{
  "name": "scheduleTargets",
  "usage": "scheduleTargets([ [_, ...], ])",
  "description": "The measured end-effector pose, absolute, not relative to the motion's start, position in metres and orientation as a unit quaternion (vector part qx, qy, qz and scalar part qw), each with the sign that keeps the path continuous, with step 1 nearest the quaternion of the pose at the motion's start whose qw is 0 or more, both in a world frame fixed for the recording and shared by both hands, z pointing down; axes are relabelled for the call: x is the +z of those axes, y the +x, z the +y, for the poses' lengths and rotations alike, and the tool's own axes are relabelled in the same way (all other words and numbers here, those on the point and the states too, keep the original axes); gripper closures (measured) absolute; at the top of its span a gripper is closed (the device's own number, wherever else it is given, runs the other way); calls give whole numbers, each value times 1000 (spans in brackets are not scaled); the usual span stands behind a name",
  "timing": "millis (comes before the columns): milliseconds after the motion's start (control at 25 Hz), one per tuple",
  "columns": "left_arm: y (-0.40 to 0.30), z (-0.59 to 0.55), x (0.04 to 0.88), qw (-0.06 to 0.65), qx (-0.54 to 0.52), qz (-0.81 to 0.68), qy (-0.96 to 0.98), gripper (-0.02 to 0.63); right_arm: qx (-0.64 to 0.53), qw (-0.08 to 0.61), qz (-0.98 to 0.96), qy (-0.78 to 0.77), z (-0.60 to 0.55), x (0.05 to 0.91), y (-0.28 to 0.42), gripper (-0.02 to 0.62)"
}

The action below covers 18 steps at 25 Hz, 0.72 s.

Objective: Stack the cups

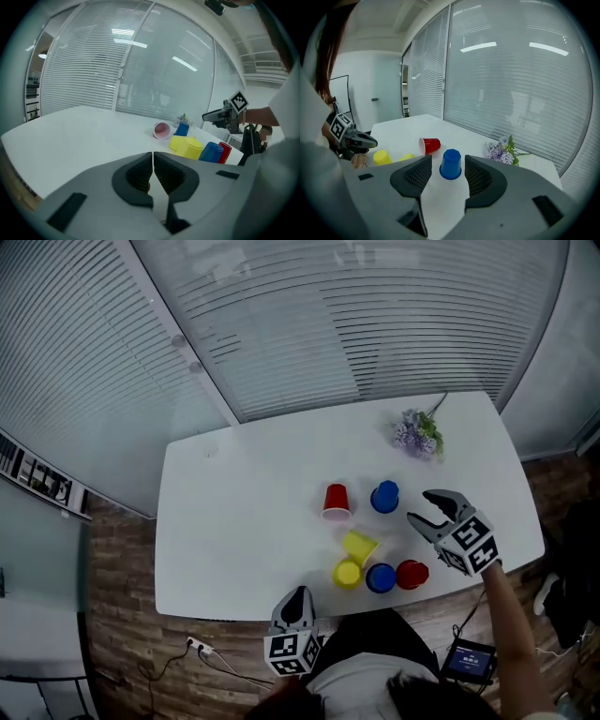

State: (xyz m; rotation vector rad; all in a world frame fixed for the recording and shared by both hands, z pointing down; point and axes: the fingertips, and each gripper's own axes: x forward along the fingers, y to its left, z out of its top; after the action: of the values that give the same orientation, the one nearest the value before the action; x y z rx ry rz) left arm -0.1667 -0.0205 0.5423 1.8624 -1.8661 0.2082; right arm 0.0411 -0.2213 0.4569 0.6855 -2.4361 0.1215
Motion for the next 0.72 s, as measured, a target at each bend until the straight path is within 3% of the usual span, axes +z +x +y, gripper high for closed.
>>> scheduleTargets([
  [320,-182,-16,558,300,59,-722,621,580,42,330,-922,200,-252,491,20,323],
  [720,-182,-14,561,298,74,-740,599,580,45,345,-920,181,-274,534,-4,299],
])
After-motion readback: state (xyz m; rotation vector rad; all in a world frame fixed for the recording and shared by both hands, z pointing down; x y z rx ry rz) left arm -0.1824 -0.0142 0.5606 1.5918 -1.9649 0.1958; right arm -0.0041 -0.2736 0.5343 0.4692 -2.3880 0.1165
